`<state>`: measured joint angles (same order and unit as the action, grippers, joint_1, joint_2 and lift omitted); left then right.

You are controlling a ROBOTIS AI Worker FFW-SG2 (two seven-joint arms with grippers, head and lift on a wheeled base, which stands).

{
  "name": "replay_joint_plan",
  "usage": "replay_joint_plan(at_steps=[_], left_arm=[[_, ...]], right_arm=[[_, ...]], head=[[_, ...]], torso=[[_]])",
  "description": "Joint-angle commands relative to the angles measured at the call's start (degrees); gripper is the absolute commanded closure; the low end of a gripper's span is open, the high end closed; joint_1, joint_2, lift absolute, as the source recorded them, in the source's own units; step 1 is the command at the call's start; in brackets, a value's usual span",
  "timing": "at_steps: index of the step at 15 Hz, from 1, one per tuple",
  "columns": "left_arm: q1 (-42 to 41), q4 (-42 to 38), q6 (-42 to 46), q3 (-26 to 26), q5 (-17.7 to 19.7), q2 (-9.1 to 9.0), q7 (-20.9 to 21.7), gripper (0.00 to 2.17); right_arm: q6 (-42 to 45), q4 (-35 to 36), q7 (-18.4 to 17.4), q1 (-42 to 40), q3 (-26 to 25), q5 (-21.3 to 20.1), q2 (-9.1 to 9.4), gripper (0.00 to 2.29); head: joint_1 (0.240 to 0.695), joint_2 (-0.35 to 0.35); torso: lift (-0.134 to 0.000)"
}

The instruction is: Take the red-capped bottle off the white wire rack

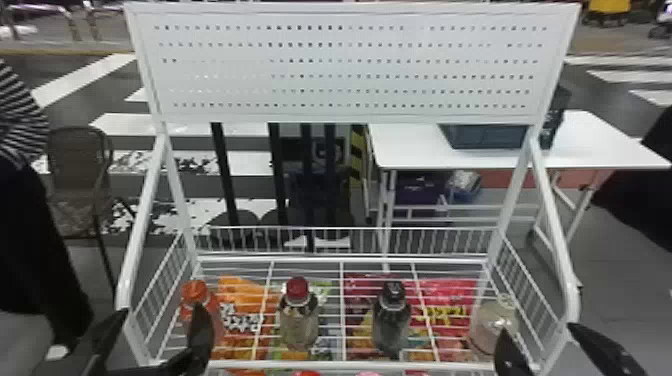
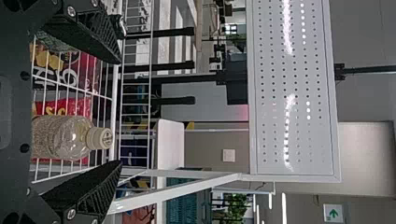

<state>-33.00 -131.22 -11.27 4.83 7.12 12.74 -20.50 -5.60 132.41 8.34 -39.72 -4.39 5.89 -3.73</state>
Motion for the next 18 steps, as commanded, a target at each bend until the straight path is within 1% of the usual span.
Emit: replay_joint_plan(at_steps=[1, 13, 16, 18], left_arm=[[0.0, -0.1, -0.3, 0.2, 0.0, 0.0, -0.1, 0.14], [-0.7, -0.4, 0.1, 0.4, -0.3, -0.18, -0.3, 0.14], [-1.4, 0.2, 0.4, 2.2, -0.2, -0.18, -0.3, 0.14], [-1.5, 3.5, 2.7, 5.3, -0.2, -0.18, 0.1, 0.14]], right_arm=[[-0.2, 0.3, 0.0, -0.3, -0.1, 0.1, -0.14, 0.12], [-0.3, 0.6, 0.0, -0.2, -0.1, 0.2, 0.13, 0.12], [-0.3, 0.6, 0.0, 0.0, 0.0, 0.0, 0.13, 0.12], [-0.3, 0.4, 0.0, 0.1, 0.1, 0.0, 0.21, 0.12]], head=[[0.499, 0.0], [0.499, 0.0], [0.499, 0.0], [0.499, 0.0]], torso=[[0.0], [0.0], [0.0], [0.0]])
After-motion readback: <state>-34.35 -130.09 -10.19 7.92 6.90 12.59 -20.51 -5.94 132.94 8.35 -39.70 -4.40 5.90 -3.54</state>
